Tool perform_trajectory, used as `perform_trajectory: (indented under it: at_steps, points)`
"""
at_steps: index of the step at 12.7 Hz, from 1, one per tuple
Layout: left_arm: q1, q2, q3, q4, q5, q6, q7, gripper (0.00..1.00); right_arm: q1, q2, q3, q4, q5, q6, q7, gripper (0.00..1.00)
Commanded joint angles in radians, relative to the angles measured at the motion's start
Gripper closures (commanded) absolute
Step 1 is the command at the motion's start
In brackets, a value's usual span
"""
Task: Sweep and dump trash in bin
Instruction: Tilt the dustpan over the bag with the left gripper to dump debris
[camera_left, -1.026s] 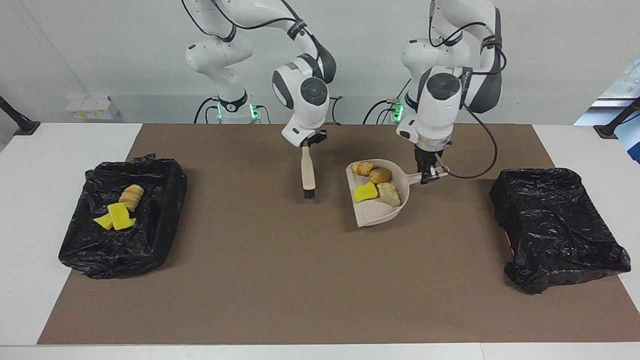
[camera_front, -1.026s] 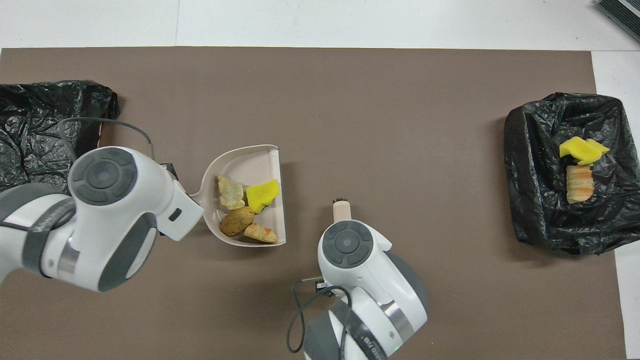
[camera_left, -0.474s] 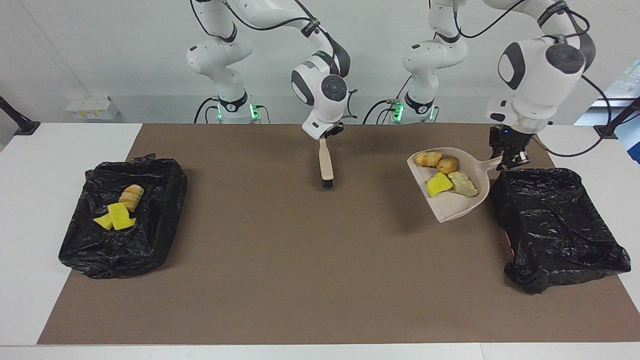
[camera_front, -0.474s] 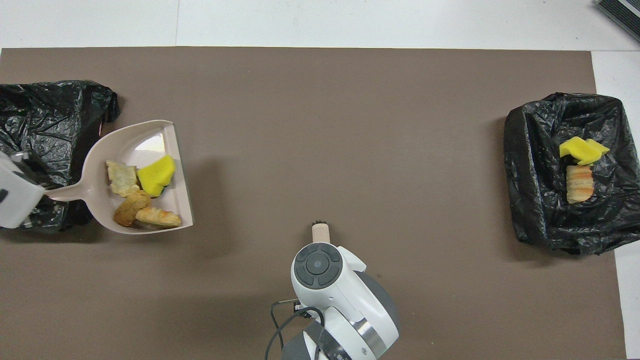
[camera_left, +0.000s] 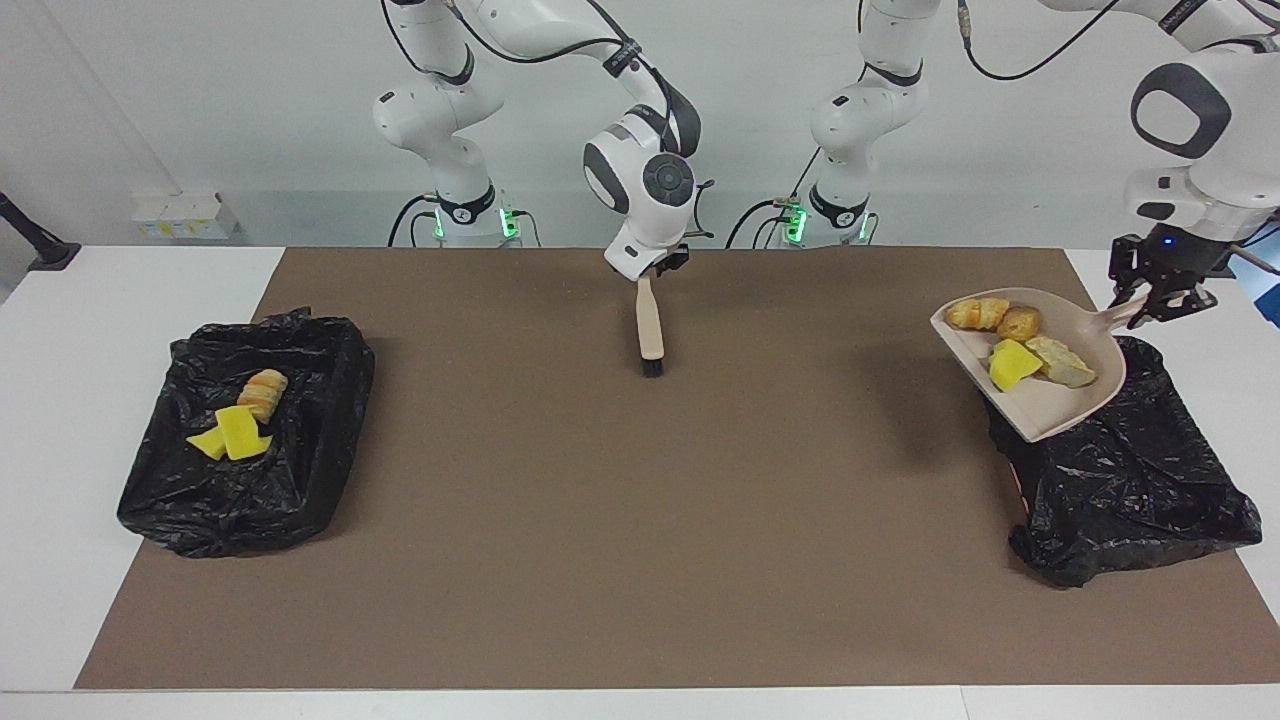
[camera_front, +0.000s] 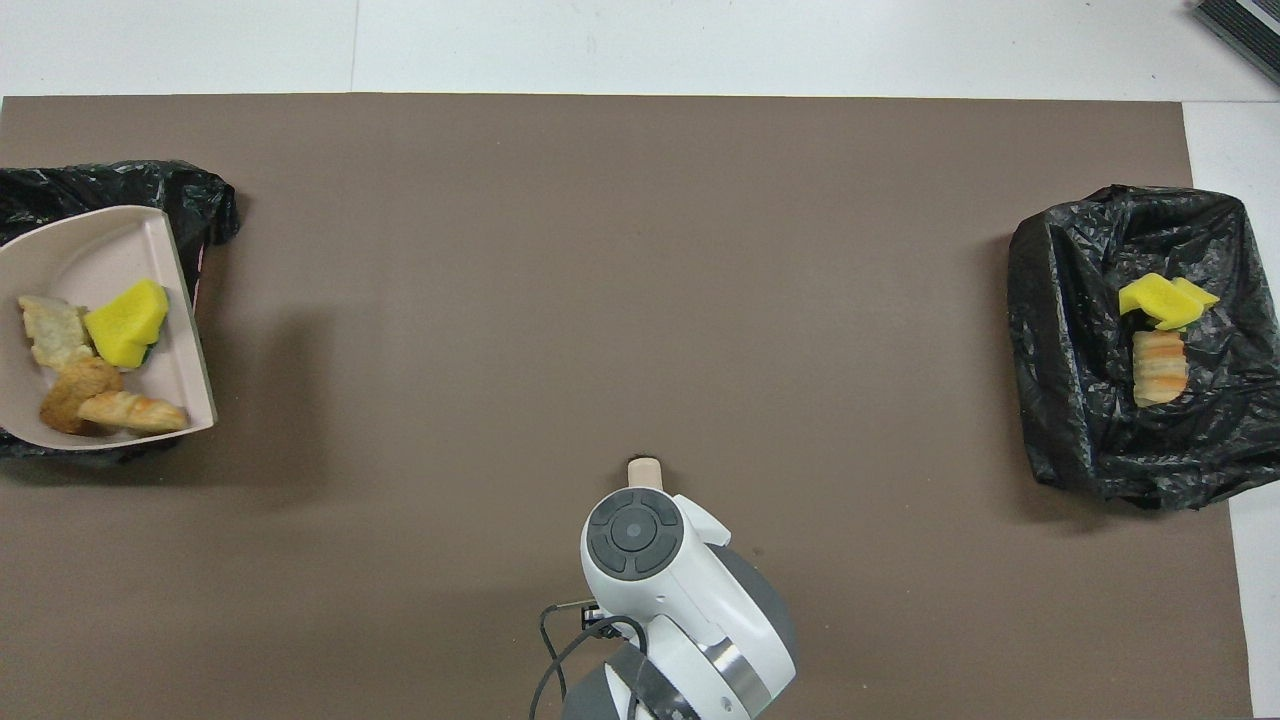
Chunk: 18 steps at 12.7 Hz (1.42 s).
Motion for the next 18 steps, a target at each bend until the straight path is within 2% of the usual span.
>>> perform_trajectory:
  at_steps: [1, 3, 5, 7, 10, 12, 14, 16, 18]
  points:
    - [0.044, 0.145, -0.016, 0.215, 0.047, -0.015, 0.093, 1.00, -0.027, -0.006, -0.012, 0.085, 0.001, -0.091, -0.005, 0.00]
    - [0.041, 0.211, -0.016, 0.292, 0.194, 0.004, 0.094, 1.00, -0.078, -0.010, -0.009, 0.174, -0.046, -0.188, -0.010, 0.00]
    - [0.035, 0.236, -0.016, 0.303, 0.265, 0.070, 0.091, 1.00, -0.137, -0.011, -0.010, 0.254, -0.090, -0.279, -0.101, 0.00]
    - [0.019, 0.259, -0.019, 0.312, 0.405, 0.101, 0.087, 1.00, -0.220, -0.017, -0.012, 0.343, -0.098, -0.374, -0.201, 0.00]
    - [-0.040, 0.288, -0.017, 0.319, 0.635, 0.115, 0.053, 1.00, -0.328, -0.016, -0.012, 0.457, -0.216, -0.466, -0.351, 0.00]
    - [-0.067, 0.282, -0.017, 0.312, 0.745, 0.109, -0.022, 1.00, -0.426, -0.019, -0.013, 0.513, -0.224, -0.489, -0.472, 0.00]
    - [-0.080, 0.275, -0.017, 0.299, 0.831, 0.100, -0.051, 1.00, -0.545, -0.039, -0.015, 0.524, -0.224, -0.483, -0.650, 0.00]
    - [-0.109, 0.273, -0.016, 0.302, 0.922, 0.083, -0.054, 1.00, -0.650, -0.042, -0.019, 0.555, -0.226, -0.454, -0.706, 0.00]
    - [-0.142, 0.271, -0.016, 0.308, 1.018, 0.031, -0.060, 1.00, -0.710, -0.042, -0.030, 0.564, -0.248, -0.394, -0.703, 0.00]
